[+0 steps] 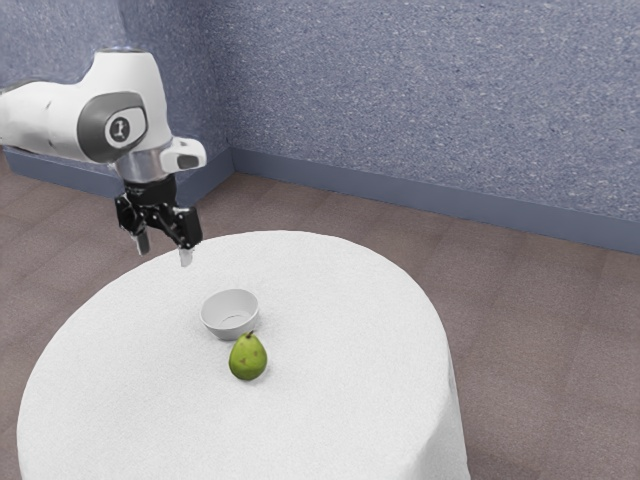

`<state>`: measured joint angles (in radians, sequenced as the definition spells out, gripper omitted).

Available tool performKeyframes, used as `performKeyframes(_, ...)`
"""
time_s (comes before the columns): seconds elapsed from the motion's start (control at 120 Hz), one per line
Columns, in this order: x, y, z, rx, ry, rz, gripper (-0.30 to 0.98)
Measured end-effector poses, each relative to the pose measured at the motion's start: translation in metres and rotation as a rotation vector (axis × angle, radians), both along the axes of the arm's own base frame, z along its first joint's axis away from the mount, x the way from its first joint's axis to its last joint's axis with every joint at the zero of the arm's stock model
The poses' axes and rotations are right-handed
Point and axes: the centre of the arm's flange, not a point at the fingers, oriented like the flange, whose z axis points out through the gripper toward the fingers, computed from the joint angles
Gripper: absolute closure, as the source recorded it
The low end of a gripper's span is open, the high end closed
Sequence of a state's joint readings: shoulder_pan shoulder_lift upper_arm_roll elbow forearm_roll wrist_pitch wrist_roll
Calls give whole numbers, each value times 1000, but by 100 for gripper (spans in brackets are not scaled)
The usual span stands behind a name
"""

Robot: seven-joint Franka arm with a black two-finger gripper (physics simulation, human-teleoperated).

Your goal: Place the pear in the bowl.

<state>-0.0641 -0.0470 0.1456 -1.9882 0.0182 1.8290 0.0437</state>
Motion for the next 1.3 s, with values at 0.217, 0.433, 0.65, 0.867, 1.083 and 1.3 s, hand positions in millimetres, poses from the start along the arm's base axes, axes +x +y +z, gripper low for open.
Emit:
performKeyframes(0.217, 1, 0, -73, 11, 2, -8, 1)
performKeyframes(0.433, 13, -17, -118, 6, -96, -36, 1)
performKeyframes(0.65, 6, -43, -118, -40, -321, -30, 1)
performKeyframes(0.867, -10, -71, -139, -65, -368, -50, 1)
performKeyframes(1.083, -26, -86, -167, -65, -336, -78, 1)
performKeyframes(1.3, -26, -87, -177, -61, -330, -81, 1)
